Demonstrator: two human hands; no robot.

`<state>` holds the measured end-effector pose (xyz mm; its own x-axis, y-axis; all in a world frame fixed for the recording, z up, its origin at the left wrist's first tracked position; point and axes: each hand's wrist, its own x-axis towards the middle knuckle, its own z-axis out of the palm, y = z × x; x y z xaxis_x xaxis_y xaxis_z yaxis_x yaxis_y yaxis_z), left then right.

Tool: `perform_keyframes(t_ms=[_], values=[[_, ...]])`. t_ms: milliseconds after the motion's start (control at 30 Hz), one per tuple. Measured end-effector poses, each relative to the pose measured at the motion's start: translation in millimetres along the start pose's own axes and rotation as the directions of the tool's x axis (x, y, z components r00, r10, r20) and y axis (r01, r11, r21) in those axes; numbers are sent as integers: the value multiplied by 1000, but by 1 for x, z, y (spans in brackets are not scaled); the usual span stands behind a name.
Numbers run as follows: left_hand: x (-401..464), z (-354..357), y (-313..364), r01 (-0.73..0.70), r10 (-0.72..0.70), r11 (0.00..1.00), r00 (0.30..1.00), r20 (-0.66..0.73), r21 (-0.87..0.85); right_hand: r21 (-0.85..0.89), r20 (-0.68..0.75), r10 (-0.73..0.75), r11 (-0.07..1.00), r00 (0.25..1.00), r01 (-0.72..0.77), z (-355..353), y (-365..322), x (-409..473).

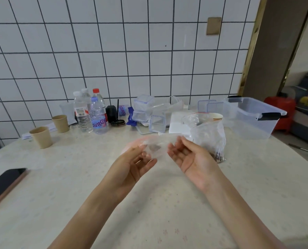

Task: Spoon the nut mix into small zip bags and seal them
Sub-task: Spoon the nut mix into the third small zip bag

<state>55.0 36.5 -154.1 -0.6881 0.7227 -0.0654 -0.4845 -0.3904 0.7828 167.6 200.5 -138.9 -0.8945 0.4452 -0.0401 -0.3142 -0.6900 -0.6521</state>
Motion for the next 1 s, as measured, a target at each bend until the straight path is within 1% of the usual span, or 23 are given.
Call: perform_keyframes(t_ms=[67, 133, 167, 233, 300, 367, 433, 467, 500, 533, 567, 633, 667, 733, 833, 933, 1000], values=[[3, -1, -4, -15, 16, 998, 1000, -15, 64, -49, 19, 34, 998, 999, -33, 2, 2, 0], [5, 0, -6, 1, -2, 998, 1000, 11, 70, -113, 8, 36, 993, 999, -35, 3, 3, 2], [5, 1, -6, 19, -20, 999, 999, 29, 32, -139, 0, 30, 990, 1000, -30, 3, 3, 2], [7, 1, -5, 76, -71, 989, 996, 47, -124, -188, -14, 15, 982, 1000, -18, -1, 1, 5], [8, -1, -4, 140, -120, 951, 989, 87, -275, -219, -10, 9, 976, 1000, -11, -7, 0, 8], [10, -2, -5, 164, -128, 935, 983, 130, -315, -235, 17, 0, 972, 1000, 4, -14, 2, 10], [14, -3, -6, 119, -83, 968, 983, 164, -219, -264, 75, -26, 964, 997, 45, -20, 4, 12], [15, -2, -5, 60, -38, 991, 982, 183, -117, -289, 122, -39, 955, 992, 73, -23, 3, 12], [16, -1, -4, -25, 20, 999, 979, 203, 22, -319, 166, -48, 942, 985, 100, -25, 2, 12], [16, 0, -3, -119, 80, 979, 971, 224, 164, -353, 195, -62, 927, 979, 129, -26, 1, 12], [17, 0, -2, -199, 138, 940, 965, 225, 277, -393, 188, -90, 905, 978, 159, -26, 1, 13], [18, 1, -4, -298, 268, 859, 955, 131, 416, -497, 94, -192, 841, 977, 214, -25, 6, 16], [18, 2, -7, -335, 346, 818, 936, 65, 467, -536, 40, -248, 812, 968, 230, -23, 10, 17], [19, 6, -12, -363, 449, 768, 893, -40, 528, -573, -48, -332, 782, 942, 246, -16, 18, 19], [18, 11, -16, -394, 514, 759, 851, -105, 518, -525, -172, -383, 815, 908, 245, -11, 23, 21], [18, 5, -13, -390, 556, 742, 812, -176, 546, -427, -246, -337, 879, 909, 211, -13, 15, 21], [17, 1, -12, -351, 544, 742, 813, -208, 571, -362, -258, -280, 915, 925, 176, -15, 12, 20]])
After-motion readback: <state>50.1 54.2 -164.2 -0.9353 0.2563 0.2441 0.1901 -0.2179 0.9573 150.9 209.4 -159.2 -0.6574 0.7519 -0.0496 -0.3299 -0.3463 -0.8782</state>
